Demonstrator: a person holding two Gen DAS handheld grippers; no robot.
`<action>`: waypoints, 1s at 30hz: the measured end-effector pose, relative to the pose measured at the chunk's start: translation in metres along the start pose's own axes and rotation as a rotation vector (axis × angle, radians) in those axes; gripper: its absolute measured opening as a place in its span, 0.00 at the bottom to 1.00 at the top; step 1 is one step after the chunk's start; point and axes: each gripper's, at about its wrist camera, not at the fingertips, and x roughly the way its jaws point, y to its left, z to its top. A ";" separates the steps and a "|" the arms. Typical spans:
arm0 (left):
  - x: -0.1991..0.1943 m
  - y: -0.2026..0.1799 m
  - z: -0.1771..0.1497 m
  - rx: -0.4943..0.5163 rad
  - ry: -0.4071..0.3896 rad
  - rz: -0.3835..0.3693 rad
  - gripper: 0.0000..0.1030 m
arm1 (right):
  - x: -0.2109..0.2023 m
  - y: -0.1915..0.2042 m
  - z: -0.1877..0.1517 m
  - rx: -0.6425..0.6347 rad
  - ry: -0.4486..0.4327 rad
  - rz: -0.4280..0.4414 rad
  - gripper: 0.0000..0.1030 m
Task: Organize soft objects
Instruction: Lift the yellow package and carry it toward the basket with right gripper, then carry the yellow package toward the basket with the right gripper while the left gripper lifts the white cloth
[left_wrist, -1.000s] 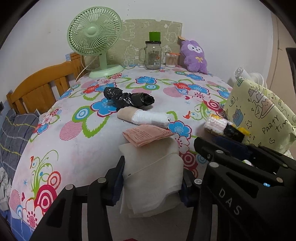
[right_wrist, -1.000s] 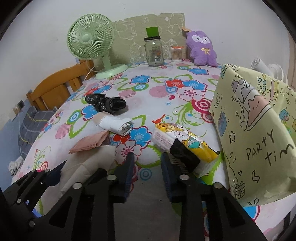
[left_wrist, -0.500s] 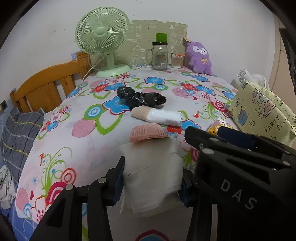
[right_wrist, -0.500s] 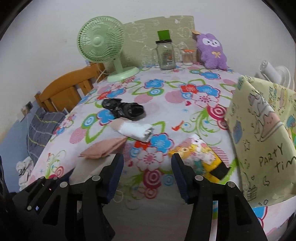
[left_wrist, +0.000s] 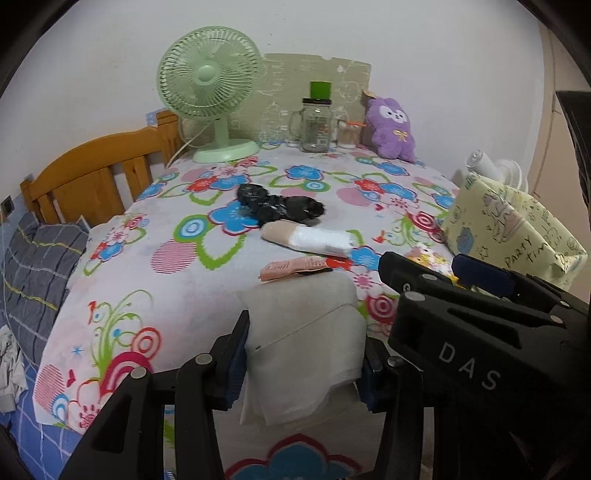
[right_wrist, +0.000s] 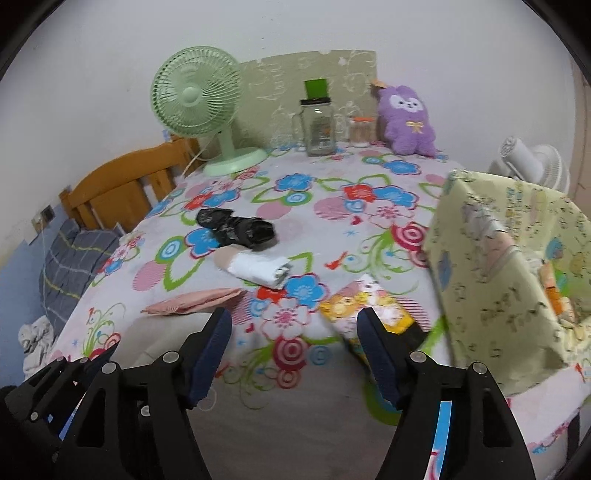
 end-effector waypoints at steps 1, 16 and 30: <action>0.002 -0.003 0.000 0.004 0.003 -0.004 0.48 | -0.001 -0.003 0.000 0.008 -0.001 -0.008 0.71; 0.042 -0.012 0.014 0.042 0.043 -0.038 0.48 | 0.022 -0.025 -0.007 0.140 -0.009 -0.217 0.88; 0.053 -0.010 0.016 0.044 0.063 -0.044 0.49 | 0.046 -0.032 -0.008 0.213 0.073 -0.226 0.85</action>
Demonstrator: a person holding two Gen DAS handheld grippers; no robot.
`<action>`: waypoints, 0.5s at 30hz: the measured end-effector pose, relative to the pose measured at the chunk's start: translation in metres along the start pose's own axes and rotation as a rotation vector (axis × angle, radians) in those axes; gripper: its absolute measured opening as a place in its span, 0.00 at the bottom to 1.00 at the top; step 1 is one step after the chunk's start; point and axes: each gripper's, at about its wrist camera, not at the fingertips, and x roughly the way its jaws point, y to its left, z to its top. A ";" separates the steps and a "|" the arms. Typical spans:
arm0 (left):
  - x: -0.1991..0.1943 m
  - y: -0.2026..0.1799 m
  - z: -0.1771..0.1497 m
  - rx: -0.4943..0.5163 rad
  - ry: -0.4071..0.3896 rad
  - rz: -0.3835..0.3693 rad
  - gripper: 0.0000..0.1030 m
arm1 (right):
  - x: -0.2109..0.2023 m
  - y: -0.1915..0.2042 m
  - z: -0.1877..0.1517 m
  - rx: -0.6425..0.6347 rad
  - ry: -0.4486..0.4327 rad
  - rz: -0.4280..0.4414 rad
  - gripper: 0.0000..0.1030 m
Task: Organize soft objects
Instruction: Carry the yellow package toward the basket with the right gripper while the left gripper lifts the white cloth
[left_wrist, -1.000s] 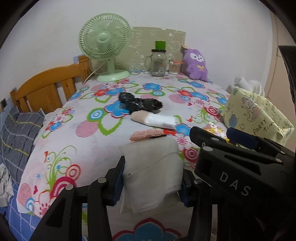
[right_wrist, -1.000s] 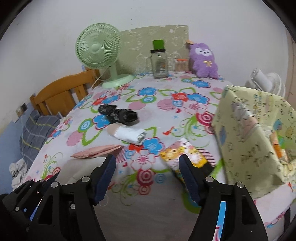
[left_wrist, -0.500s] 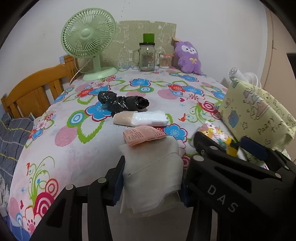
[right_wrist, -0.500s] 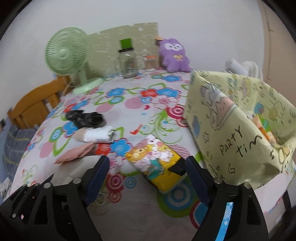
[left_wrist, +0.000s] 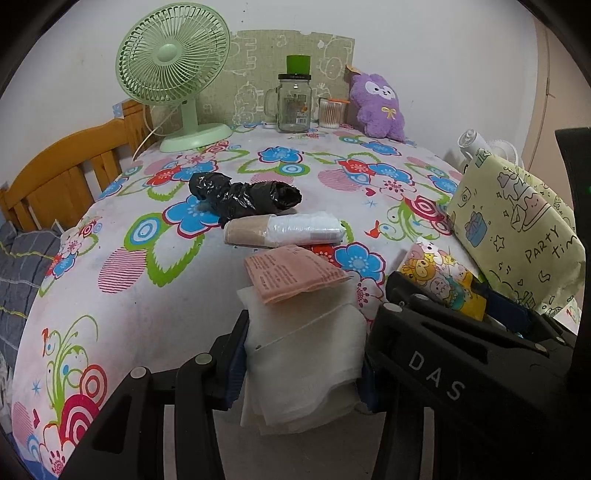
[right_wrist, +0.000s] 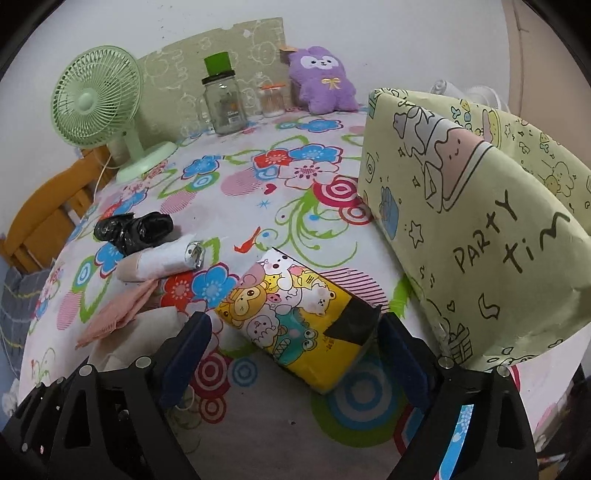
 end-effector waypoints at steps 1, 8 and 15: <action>0.000 -0.001 0.000 0.002 0.000 0.001 0.49 | 0.000 0.000 0.000 -0.005 -0.002 0.000 0.79; -0.003 -0.005 -0.002 0.008 0.001 0.011 0.48 | -0.004 -0.001 0.000 -0.041 0.008 0.028 0.62; -0.009 -0.008 -0.005 -0.002 0.001 0.022 0.48 | -0.011 -0.002 -0.002 -0.065 0.009 0.049 0.58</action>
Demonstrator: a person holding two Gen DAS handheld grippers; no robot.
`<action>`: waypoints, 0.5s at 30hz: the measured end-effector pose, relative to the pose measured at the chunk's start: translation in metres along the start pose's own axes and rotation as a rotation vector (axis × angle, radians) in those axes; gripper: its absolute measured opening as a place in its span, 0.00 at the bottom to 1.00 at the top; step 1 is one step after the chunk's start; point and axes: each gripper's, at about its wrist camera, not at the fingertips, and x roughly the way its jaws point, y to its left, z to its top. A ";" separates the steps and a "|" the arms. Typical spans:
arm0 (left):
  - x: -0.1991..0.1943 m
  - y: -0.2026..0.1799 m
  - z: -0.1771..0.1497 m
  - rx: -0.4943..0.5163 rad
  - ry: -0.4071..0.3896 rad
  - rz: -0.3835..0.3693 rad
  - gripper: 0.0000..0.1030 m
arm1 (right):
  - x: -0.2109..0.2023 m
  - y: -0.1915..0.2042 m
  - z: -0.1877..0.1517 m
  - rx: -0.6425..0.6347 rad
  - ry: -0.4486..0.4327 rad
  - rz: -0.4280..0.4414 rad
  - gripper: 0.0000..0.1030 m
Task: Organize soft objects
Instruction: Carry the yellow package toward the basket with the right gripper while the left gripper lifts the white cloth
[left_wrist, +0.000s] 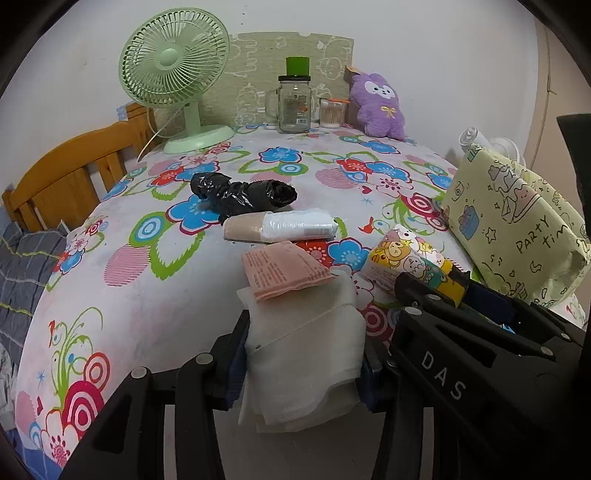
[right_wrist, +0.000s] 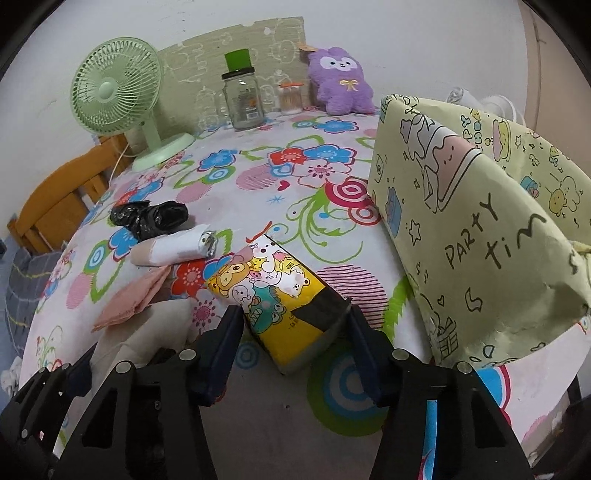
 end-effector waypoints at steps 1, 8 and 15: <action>-0.001 -0.001 0.000 -0.001 0.000 0.001 0.48 | -0.002 0.000 0.000 -0.002 -0.003 0.002 0.57; -0.015 -0.005 -0.001 -0.006 -0.023 0.011 0.47 | -0.017 -0.002 -0.001 -0.013 -0.024 0.025 0.57; -0.037 -0.010 0.004 -0.006 -0.066 0.029 0.47 | -0.038 -0.004 0.004 -0.018 -0.053 0.046 0.57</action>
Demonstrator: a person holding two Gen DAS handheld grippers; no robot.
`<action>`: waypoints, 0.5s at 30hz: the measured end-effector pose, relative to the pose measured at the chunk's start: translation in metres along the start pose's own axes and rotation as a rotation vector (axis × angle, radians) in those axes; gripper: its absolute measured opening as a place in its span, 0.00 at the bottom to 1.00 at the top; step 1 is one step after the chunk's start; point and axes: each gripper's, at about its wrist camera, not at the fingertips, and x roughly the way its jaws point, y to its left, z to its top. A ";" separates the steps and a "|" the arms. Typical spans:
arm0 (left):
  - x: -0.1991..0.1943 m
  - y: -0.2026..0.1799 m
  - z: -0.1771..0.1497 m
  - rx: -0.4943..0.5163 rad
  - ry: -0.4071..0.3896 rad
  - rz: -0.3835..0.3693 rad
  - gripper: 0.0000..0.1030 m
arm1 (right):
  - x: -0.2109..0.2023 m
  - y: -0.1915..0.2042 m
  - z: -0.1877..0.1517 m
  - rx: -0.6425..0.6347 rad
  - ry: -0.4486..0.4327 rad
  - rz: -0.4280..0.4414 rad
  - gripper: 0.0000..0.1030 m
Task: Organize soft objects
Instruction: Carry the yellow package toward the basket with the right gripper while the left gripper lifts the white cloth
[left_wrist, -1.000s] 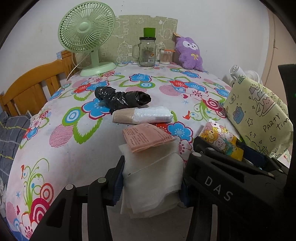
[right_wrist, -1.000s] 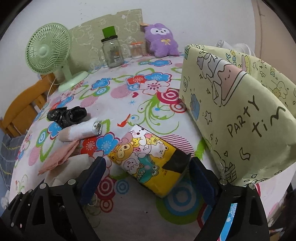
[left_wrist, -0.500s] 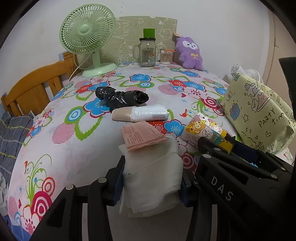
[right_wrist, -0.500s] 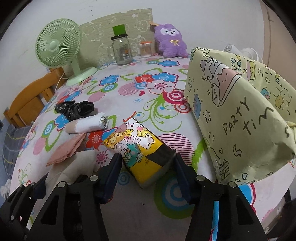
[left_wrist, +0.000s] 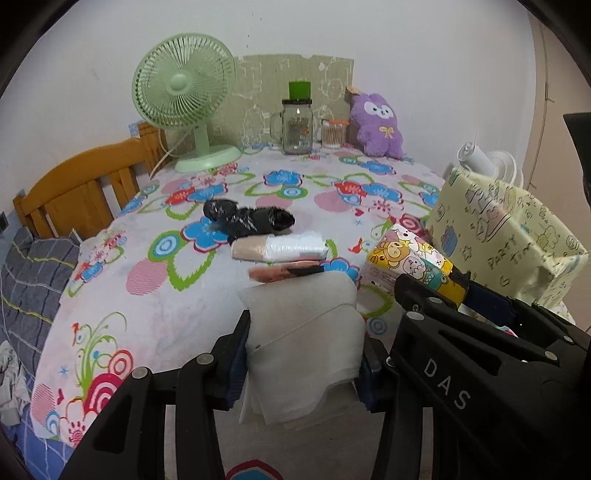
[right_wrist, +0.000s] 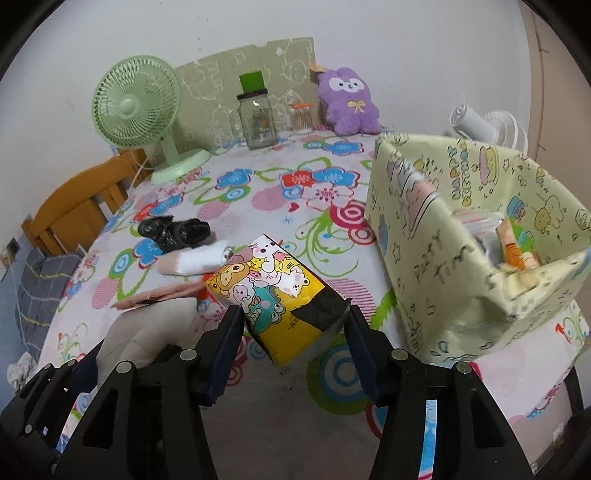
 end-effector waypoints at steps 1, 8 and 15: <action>-0.004 -0.001 0.001 0.000 -0.007 0.002 0.47 | -0.004 0.000 0.001 -0.001 -0.006 0.003 0.57; -0.027 -0.009 0.011 0.004 -0.052 0.010 0.47 | -0.030 -0.003 0.012 -0.009 -0.050 0.014 0.57; -0.039 -0.016 0.025 0.011 -0.083 0.011 0.47 | -0.050 -0.008 0.024 -0.012 -0.082 0.011 0.57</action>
